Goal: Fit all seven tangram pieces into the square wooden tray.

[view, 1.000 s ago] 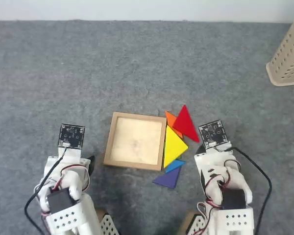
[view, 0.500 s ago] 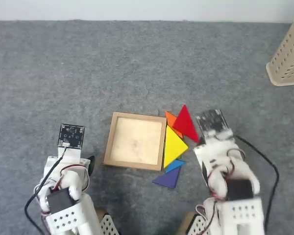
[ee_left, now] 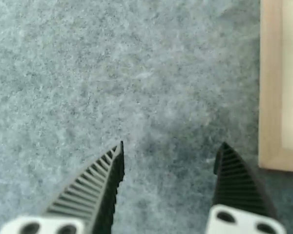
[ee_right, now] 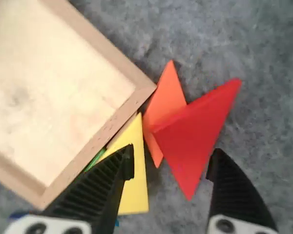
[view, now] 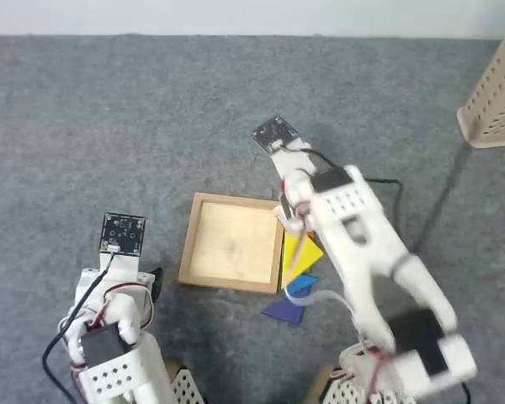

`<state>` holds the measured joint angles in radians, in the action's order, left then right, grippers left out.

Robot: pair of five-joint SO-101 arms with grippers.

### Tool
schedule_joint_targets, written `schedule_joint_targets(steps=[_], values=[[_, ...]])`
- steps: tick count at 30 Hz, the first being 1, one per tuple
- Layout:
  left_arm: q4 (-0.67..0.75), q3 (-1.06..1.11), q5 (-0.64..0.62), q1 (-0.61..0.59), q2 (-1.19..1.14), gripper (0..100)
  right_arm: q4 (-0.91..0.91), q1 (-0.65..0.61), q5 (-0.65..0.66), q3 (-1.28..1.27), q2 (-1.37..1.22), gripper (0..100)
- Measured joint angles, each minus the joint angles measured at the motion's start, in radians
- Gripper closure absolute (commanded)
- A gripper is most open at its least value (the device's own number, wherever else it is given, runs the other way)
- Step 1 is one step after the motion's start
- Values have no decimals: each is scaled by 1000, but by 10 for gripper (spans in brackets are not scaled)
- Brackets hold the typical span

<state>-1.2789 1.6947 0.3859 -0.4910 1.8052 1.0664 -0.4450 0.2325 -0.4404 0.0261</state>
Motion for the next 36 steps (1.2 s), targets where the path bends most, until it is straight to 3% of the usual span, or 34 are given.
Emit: schedule_joint_targets(steps=[6, 17, 28, 32, 36], values=[[0, 0, 0, 0, 0, 720, 0, 2, -58, 100, -184, 706], [0, 0, 0, 0, 0, 720, -2, 58, -69, 143, -238, 710], [0, 0, 0, 0, 0, 720, -3, 71, -69, 172, -275, 834], [0, 0, 0, 0, 0, 720, -3, 80, -75, 172, -275, 816], [0, 0, 0, 0, 0, 720, -6, 126, -118, 172, -275, 731]])
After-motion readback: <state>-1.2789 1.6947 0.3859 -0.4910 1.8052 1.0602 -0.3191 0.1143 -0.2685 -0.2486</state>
